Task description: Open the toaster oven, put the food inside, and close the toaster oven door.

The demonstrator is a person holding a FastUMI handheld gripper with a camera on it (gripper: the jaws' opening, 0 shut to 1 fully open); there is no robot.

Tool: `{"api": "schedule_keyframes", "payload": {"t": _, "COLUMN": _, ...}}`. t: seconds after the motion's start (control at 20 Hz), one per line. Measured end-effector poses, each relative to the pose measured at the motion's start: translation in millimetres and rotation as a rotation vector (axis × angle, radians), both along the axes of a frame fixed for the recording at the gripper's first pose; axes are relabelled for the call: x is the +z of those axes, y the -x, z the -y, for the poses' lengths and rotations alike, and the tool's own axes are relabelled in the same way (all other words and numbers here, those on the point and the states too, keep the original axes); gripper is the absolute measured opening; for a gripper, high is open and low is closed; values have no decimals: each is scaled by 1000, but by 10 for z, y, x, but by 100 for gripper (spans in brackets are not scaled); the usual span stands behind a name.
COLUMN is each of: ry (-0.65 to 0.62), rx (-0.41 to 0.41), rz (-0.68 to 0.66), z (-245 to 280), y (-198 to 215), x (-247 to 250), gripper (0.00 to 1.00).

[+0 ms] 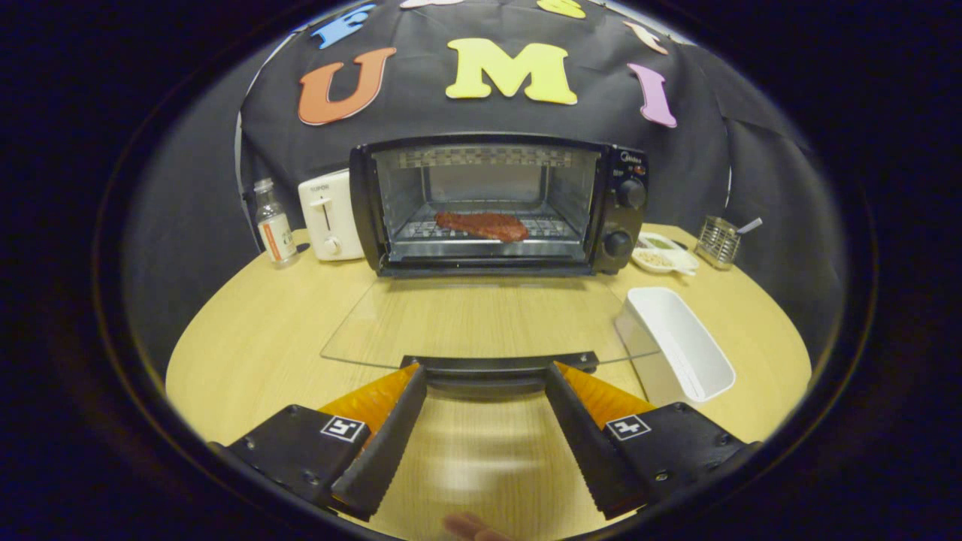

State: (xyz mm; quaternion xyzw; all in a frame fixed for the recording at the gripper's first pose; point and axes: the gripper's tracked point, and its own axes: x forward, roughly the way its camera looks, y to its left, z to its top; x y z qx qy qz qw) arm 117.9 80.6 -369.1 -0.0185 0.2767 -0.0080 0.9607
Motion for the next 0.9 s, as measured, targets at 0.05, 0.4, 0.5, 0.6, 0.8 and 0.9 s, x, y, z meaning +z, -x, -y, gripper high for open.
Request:
{"api": "schedule_keyframes", "payload": {"t": 0.05, "ry": -2, "rx": 4, "rz": 10, "z": -21, "y": -29, "x": 59, "gripper": 100}}
{"api": "schedule_keyframes", "payload": {"t": 0.4, "ry": -5, "rx": 1, "rz": 46, "z": -63, "y": -269, "x": 279, "gripper": 100}}
{"api": "schedule_keyframes", "payload": {"t": 0.5, "ry": -5, "rx": -3, "rz": 52, "z": -65, "y": -363, "x": 331, "gripper": 100}}
{"api": "schedule_keyframes", "payload": {"t": 0.6, "ry": 3, "rx": -16, "rz": 65, "z": -38, "y": -469, "x": 402, "gripper": 100}}
{"api": "schedule_keyframes", "payload": {"t": 0.8, "ry": 17, "rx": 4, "rz": 99, "z": -89, "y": -653, "x": 597, "gripper": 100}}
{"api": "schedule_keyframes", "payload": {"t": 0.9, "ry": 17, "rx": 3, "rz": 129, "z": -88, "y": -708, "x": 737, "gripper": 100}}
